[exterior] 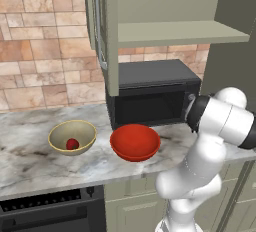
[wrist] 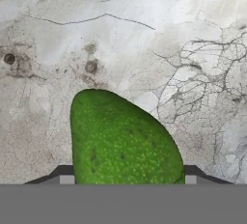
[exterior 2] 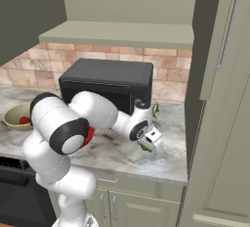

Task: Pick both bowls and place them on the counter. Then place the avocado in one bowl and place the tomato in the other bowl.

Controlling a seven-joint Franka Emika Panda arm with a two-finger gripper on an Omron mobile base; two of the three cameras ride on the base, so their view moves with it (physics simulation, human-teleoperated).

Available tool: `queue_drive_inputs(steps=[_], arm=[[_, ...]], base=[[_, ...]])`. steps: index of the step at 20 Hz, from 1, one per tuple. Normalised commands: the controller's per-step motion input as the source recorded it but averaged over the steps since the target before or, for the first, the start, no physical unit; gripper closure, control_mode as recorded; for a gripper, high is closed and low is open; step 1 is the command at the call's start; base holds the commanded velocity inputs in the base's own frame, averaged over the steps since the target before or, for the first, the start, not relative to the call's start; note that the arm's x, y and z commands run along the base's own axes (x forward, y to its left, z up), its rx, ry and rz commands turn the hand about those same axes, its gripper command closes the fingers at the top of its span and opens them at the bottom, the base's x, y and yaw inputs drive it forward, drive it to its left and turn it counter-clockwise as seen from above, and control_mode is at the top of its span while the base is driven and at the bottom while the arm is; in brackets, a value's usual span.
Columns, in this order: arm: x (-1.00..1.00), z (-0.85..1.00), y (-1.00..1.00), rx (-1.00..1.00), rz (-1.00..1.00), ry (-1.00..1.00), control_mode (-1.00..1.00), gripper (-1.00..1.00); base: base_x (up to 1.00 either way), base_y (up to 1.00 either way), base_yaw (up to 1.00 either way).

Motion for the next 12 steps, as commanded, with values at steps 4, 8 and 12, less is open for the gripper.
queue_drive_inputs(steps=[4, 8, 12], arm=[[-0.32, 0.50, 0.08, 0.00, 0.04, -0.10, -1.00, 1.00], [-0.41, 0.57, 0.38, 0.00, 0.01, -0.09, -1.00, 1.00], [-0.27, 0.52, 0.49, 0.00, 0.04, -0.05, -1.00, 1.00]], base=[[0.00, 0.00, 0.00], [0.00, 0.00, 0.00], [0.00, 0.00, 0.00]])
